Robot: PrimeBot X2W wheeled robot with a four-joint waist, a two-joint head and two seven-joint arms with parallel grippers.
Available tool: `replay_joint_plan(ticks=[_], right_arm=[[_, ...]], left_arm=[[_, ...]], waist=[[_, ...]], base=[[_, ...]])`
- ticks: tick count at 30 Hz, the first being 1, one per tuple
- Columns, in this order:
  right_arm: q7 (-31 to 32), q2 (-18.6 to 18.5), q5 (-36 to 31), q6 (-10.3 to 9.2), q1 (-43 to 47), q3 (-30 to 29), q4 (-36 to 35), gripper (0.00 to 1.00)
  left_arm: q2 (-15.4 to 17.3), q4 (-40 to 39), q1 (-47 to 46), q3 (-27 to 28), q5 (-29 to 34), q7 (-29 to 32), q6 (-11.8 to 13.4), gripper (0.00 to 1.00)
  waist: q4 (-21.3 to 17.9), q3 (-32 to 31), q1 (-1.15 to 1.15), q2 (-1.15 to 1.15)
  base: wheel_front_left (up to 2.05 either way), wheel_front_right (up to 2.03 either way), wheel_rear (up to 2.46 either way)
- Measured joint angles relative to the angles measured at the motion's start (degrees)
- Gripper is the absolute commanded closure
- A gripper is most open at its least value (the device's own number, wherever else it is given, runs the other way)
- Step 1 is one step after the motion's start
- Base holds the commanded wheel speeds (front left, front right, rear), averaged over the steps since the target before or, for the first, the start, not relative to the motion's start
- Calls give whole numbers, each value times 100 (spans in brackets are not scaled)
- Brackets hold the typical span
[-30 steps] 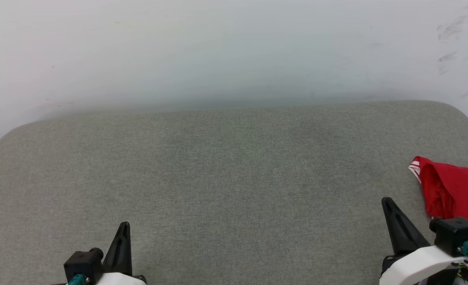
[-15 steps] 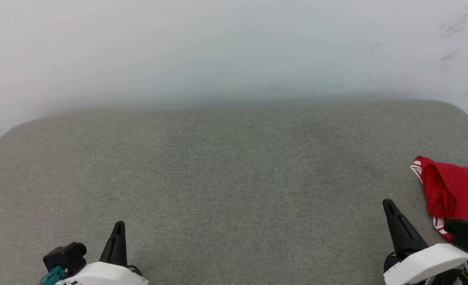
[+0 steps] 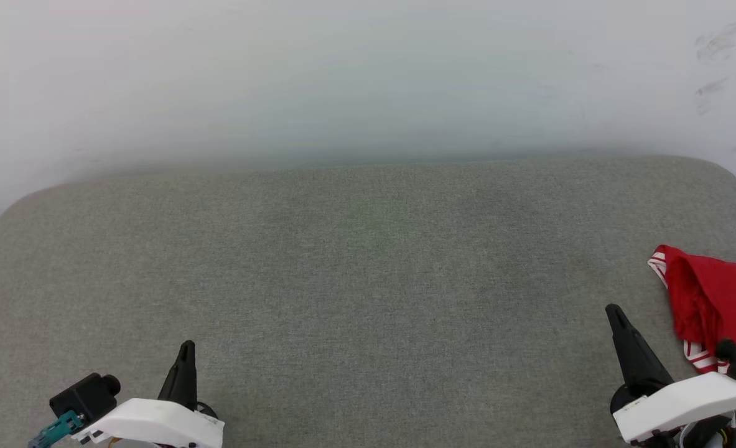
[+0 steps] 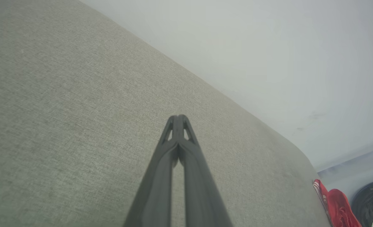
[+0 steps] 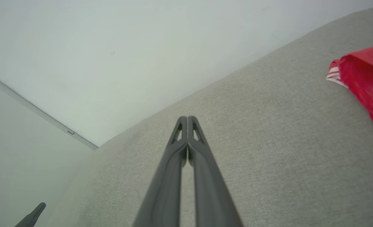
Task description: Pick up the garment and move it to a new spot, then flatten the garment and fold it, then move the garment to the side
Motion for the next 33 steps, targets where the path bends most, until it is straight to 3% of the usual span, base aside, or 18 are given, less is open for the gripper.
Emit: replay_joint_plan(ticks=[33], right_arm=[[24,65,2273,0,-335,-190,535,100]], left_arm=[[-355,188,-294,570,-1873,515,-495,100]], waist=[[52,62,0,0]], base=[[0,0,0]])
